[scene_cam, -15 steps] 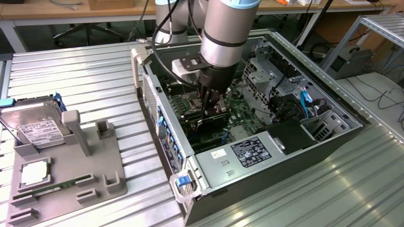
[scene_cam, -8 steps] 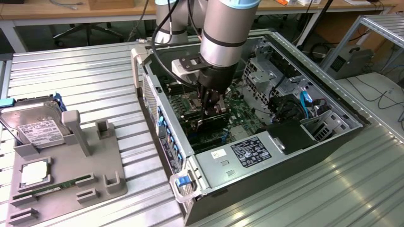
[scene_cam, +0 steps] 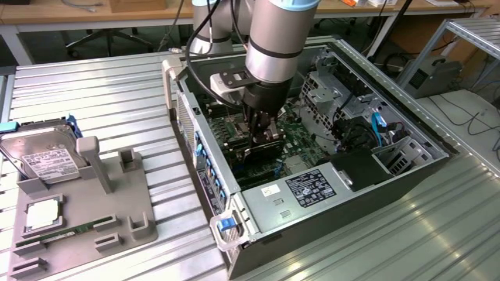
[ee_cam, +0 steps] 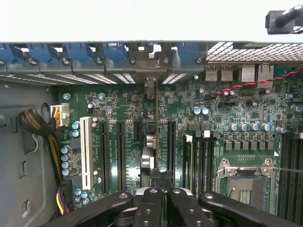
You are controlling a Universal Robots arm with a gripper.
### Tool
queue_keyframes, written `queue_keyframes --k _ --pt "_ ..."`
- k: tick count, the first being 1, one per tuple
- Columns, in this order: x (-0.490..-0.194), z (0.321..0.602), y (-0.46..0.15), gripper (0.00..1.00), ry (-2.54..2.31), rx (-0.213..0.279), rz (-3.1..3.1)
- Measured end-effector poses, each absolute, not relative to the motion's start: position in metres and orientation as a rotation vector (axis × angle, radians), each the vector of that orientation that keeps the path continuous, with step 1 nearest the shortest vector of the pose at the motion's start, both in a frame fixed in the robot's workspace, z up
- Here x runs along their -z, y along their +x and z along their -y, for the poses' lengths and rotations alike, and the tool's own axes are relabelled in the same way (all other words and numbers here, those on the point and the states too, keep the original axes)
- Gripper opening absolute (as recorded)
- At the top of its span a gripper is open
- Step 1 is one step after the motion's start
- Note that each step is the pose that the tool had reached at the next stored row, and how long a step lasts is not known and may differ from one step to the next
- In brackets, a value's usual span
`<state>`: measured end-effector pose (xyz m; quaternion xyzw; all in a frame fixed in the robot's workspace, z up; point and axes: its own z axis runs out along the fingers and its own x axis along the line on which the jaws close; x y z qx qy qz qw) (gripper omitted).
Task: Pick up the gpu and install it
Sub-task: 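Press down on the gpu until it lock into place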
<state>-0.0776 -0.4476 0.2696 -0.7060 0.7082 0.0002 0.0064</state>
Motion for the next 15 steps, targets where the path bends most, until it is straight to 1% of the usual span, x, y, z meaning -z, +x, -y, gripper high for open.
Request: queue_keyframes --k 4,15 --pt "-0.271 0.448 -0.078 0.11 -2.209 -0.001 -2.216" --pt "-0.302 0.448 -0.077 0.11 -2.209 -0.001 -2.216"
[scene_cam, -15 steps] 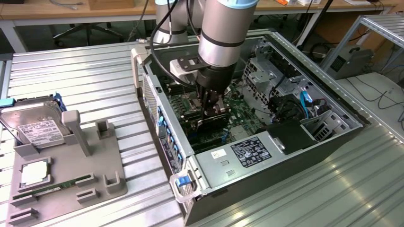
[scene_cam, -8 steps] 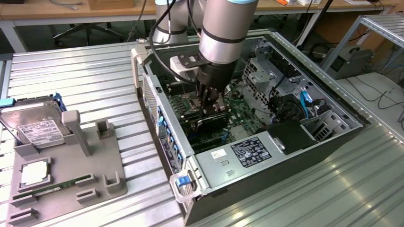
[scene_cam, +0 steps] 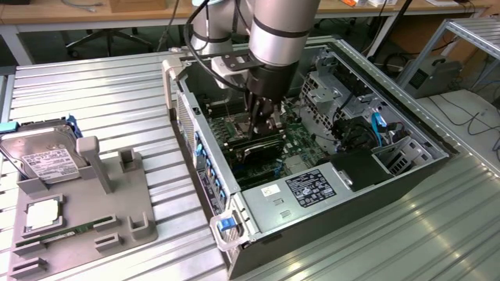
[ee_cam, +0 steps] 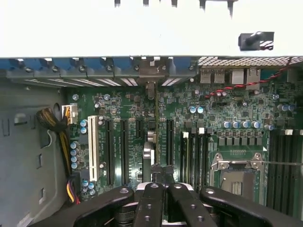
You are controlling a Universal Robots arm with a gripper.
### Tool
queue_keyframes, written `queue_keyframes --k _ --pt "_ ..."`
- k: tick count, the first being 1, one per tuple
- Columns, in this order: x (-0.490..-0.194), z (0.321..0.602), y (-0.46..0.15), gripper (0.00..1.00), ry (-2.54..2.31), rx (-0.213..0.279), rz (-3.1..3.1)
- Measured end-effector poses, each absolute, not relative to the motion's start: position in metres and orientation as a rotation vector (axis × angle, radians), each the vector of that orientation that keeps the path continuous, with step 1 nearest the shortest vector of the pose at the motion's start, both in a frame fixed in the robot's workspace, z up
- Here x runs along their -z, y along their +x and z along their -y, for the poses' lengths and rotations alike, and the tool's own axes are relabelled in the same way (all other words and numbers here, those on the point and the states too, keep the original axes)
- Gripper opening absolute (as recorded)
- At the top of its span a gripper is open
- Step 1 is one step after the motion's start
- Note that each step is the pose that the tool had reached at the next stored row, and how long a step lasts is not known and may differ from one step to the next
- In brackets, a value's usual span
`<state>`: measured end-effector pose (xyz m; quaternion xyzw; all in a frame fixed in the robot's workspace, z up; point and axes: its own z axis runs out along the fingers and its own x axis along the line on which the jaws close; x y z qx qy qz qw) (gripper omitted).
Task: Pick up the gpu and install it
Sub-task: 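Press down on the gpu until it lock into place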
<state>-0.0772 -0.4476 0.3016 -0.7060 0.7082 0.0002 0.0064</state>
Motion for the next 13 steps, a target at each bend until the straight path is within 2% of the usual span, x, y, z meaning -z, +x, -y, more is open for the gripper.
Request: queue_keyframes --k 6,13 --pt "-0.327 0.448 -0.077 0.11 -2.208 -0.001 -2.217" --pt "-0.328 0.448 -0.077 0.11 -2.208 -0.001 -2.217"
